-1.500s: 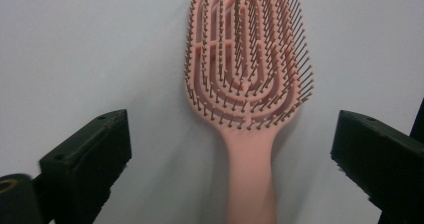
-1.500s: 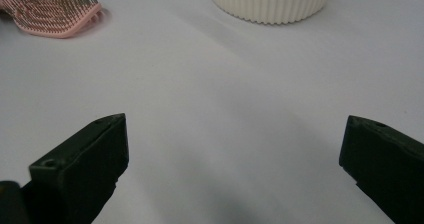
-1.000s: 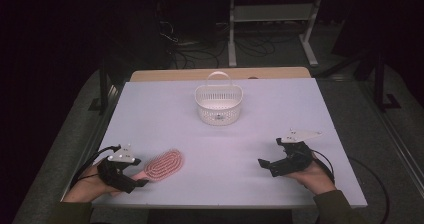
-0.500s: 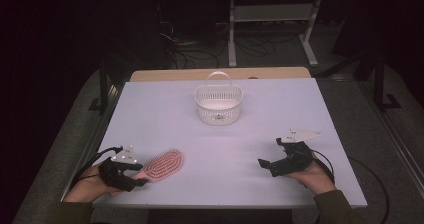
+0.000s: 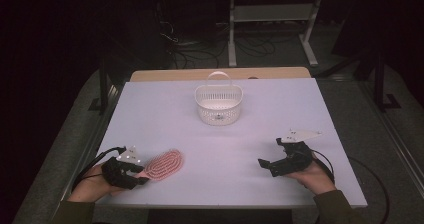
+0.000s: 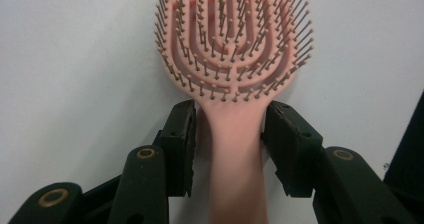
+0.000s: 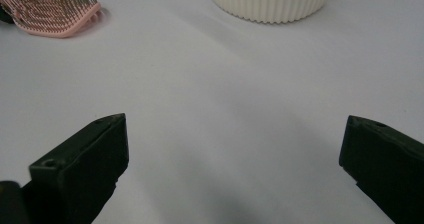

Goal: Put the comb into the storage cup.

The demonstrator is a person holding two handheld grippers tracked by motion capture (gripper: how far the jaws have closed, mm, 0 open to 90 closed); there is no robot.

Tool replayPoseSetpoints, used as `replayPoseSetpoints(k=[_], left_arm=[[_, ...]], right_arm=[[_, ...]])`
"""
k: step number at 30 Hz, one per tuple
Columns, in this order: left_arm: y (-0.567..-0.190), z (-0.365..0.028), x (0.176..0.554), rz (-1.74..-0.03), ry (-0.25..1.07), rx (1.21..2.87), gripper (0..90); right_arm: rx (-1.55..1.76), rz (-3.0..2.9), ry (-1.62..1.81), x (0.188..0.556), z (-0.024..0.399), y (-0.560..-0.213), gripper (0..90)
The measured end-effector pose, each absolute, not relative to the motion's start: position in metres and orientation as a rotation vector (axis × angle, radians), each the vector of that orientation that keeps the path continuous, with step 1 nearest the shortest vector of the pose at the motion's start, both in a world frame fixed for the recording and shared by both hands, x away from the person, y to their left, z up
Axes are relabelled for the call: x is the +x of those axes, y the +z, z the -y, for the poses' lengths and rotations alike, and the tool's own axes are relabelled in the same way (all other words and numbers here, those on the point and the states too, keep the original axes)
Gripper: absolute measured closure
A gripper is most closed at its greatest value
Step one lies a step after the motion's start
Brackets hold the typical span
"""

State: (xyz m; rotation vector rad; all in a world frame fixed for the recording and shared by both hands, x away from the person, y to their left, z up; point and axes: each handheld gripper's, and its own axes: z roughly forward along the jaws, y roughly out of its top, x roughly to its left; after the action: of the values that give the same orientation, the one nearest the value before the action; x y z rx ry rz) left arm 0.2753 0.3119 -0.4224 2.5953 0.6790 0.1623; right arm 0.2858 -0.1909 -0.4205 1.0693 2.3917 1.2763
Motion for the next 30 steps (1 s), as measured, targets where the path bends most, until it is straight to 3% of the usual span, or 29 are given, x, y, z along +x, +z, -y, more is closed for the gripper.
replayPoseSetpoints(k=[30], left_arm=[[-0.4206, -0.3040, 0.2756, -0.708, 0.162, 2.646, 70.2]], right_arm=[[1.067, -2.396, 1.275, 0.2854, 0.1907, -0.4209, 0.0]])
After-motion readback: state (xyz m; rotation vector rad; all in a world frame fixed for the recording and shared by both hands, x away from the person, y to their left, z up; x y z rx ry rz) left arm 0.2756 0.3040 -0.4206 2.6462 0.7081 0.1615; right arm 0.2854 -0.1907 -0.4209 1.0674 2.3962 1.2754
